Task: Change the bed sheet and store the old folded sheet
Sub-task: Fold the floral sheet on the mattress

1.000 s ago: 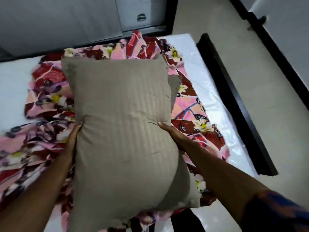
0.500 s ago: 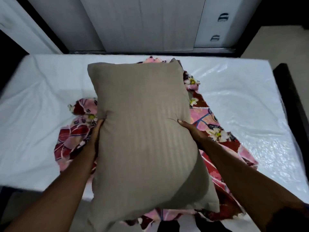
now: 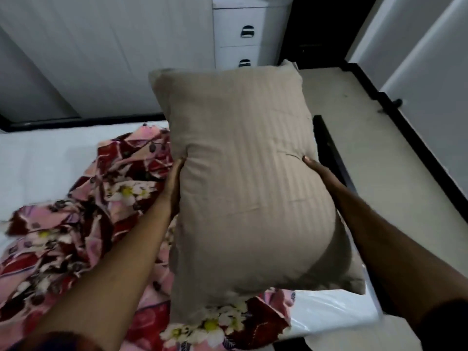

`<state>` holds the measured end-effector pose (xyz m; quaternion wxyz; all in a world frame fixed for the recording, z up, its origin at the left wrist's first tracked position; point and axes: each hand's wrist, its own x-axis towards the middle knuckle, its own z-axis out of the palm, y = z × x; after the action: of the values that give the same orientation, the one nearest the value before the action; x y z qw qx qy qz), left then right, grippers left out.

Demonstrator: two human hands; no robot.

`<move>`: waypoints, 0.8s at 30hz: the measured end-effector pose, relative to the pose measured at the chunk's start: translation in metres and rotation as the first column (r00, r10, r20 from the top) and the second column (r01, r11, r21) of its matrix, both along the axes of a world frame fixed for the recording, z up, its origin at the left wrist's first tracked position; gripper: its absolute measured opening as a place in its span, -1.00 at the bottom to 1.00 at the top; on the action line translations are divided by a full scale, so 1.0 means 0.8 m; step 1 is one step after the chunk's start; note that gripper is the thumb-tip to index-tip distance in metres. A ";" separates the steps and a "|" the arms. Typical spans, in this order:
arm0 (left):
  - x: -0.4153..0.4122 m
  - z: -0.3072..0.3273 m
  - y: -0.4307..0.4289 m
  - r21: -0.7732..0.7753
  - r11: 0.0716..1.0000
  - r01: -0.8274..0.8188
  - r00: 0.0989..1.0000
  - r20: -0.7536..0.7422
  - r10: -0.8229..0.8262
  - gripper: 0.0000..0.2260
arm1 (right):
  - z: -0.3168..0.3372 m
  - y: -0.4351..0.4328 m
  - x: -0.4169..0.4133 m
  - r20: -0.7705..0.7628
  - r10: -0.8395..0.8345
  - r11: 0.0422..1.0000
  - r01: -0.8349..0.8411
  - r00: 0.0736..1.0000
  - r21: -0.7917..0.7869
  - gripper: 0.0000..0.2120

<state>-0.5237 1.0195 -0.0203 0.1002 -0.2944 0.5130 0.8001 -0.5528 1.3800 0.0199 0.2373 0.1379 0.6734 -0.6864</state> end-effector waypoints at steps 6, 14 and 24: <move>-0.056 -0.060 0.202 0.060 0.996 0.072 0.994 0.083 -0.077 -0.58 | -0.053 0.192 -0.028 0.132 -0.134 0.991 0.130 0.982 0.041 -0.61; -0.054 -0.200 0.294 -0.024 0.996 -0.088 0.980 0.177 0.091 -0.61 | -0.183 0.308 -0.055 0.203 0.026 0.979 -0.066 0.979 0.194 -0.28; 0.034 -0.216 0.313 -0.297 0.933 0.204 0.939 0.330 -0.100 -0.66 | -0.171 0.285 -0.006 -0.171 -0.111 0.823 0.187 0.979 0.537 -0.46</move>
<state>-0.4963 1.2698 -0.1931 0.1914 -0.3872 0.6379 0.6376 -0.5578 1.6082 -0.1165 0.0881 0.2069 0.8435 -0.4879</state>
